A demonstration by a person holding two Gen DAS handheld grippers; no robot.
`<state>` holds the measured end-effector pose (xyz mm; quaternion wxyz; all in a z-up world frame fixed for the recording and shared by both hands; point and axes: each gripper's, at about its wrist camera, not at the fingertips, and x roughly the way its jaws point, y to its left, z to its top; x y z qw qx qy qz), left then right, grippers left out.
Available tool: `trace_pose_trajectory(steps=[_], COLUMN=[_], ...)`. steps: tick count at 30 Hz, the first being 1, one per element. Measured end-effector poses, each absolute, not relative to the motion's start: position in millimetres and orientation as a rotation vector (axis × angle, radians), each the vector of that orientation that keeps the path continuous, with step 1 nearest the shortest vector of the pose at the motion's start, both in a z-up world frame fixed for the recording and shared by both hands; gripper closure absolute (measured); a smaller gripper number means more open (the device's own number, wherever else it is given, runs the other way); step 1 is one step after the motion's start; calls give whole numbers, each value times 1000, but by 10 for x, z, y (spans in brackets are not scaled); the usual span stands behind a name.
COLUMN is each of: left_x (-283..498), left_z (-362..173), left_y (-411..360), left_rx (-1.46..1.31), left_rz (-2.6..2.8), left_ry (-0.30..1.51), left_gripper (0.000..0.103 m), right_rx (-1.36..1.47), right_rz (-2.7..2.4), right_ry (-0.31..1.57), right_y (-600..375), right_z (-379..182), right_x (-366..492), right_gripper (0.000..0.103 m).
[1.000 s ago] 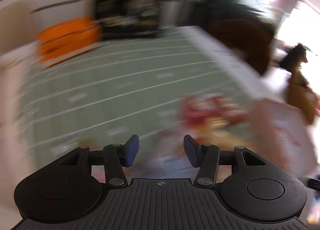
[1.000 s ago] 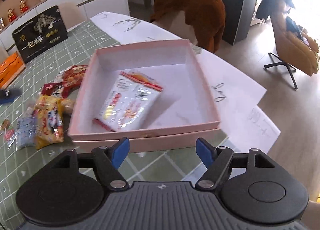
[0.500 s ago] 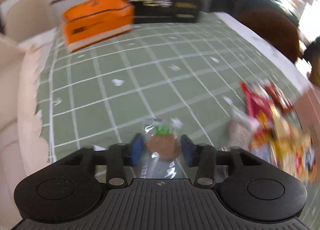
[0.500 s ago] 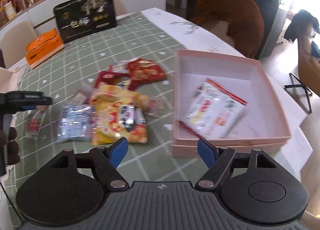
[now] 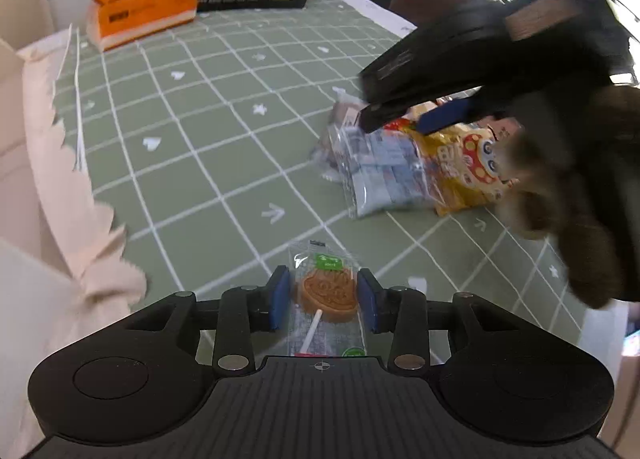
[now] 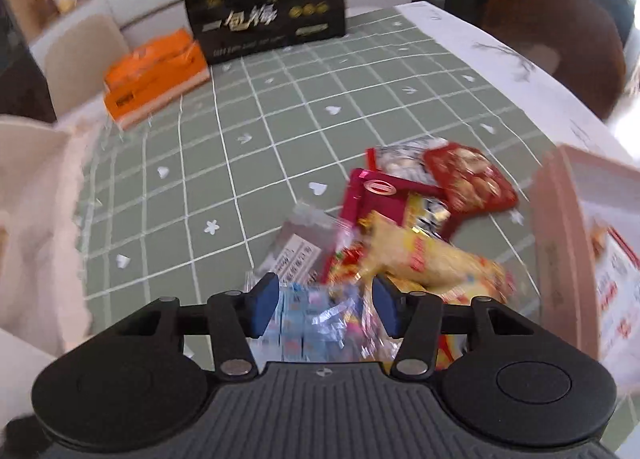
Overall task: Organize snacks
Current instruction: 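Grasp the wrapped brown lollipop with the left tool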
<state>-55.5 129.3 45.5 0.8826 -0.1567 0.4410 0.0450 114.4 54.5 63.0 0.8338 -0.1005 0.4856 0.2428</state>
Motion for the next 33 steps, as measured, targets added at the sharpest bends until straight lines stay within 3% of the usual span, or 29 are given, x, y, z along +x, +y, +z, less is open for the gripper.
trace_pose_trajectory(steps=[5,15,18,20,25,29,33], left_x=[-617,-745,-762,-778,-838,-860,-876], left_z=[448,440,439,443,453,457,453], left_y=[1339,1270,1237,1233,1266,1252,1291], left_rx=[-343,-393,-390,-386,-379,-357,-380], left_rz=[87,104,122,143,176,169,158], left_ry=[911,897,891,892,896,899,894], left_gripper=[61,61,61,61,61,61,61], right_rx=[-247,-322,-321,-262,-164,-153,-235], right_rz=[530,541,511,507,543,540,499], right_ry=[1052,1092,1079,1086,1069,1061,1063], right_y=[651,-194,-387,-451,-194,149,478], right_z=[507,342,371,423,548,522,414], right_x=[1070,363,296,343,463,644,798], right_gripper=[51,52,48,37,36,19,19])
